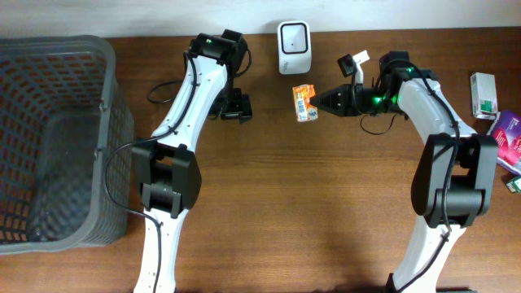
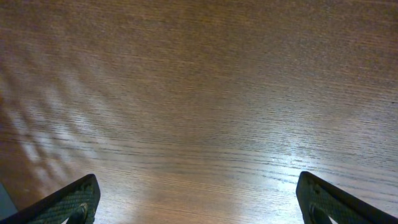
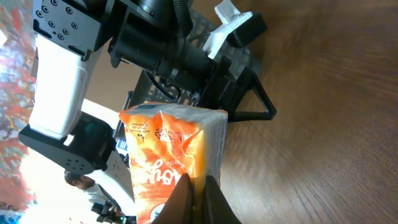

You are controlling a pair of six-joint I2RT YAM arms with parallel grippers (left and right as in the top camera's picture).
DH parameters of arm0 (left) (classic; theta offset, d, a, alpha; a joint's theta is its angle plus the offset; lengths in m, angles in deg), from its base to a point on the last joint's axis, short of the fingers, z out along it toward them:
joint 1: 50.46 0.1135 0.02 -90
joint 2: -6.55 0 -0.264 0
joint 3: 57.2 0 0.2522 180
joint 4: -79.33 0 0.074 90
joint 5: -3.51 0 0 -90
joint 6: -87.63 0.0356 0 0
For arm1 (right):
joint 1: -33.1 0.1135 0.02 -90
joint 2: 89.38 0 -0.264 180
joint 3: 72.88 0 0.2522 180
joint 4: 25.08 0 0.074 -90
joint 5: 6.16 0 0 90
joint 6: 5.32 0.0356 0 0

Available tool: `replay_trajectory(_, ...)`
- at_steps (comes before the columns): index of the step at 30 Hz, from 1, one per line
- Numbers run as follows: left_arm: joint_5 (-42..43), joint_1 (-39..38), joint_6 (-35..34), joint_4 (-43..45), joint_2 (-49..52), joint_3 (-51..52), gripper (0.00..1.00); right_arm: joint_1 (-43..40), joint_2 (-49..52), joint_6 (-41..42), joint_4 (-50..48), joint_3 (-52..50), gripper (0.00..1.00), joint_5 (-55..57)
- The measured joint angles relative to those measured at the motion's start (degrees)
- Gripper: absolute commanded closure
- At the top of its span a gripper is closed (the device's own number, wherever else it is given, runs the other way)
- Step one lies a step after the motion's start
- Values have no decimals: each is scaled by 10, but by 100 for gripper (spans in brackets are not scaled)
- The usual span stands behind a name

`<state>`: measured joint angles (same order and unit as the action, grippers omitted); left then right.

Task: Scan the item barcode
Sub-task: 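Lift the orange tissue pack to the white scanner with the right gripper, then place the orange tissue pack at the right table edge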

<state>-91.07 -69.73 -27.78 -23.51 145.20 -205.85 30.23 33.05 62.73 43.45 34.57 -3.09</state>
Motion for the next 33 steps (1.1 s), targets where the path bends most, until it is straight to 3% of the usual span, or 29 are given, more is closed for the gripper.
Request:
replay_trajectory(2, 0, 0, 0, 0, 0, 0, 1, 0, 0, 8, 0, 0, 96, 4)
replay_trajectory(4, 0, 0, 0, 0, 0, 0, 1, 3, 0, 72, -9, 19, 96, 91)
replay_trajectory(6, 0, 0, 0, 1, 0, 0, 1, 26, 2, 203, -11, 91, 96, 315)
replay_trajectory(8, 0, 0, 0, 1, 0, 0, 1, 63, 3, 280, -33, 149, 96, 509)
replay_trajectory(9, 0, 0, 0, 2, 0, 0, 1, 100, 3, 312, -84, 174, 96, 671)
replay_trajectory(12, 0, 0, 0, 2, 0, 0, 1, 172, 8, 320, -226, 180, 96, 941)
replay_trajectory(14, -1, 0, 0, 1, 0, 0, 1, 216, 22, 254, -371, 184, 96, 1080)
replay_trajectory(17, -2, 0, 0, 2, 0, 0, 1, 229, 76, 165, -477, 187, 96, 1135)
replay_trajectory(25, -2, 0, 0, 2, 0, 0, 1, 228, 139, 90, -485, 186, 96, 1151)
replay_trajectory(28, -2, 0, 0, 2, 0, 0, 1, 204, 132, 205, -379, 196, 96, 1160)
replay_trajectory(29, -2, 0, 0, 2, 0, 0, 1, 163, 114, 272, -296, 208, 96, 1152)
replay_trajectory(33, -2, 0, 0, 2, 0, 0, 1, -32, 44, 372, -105, 251, 96, 1154)
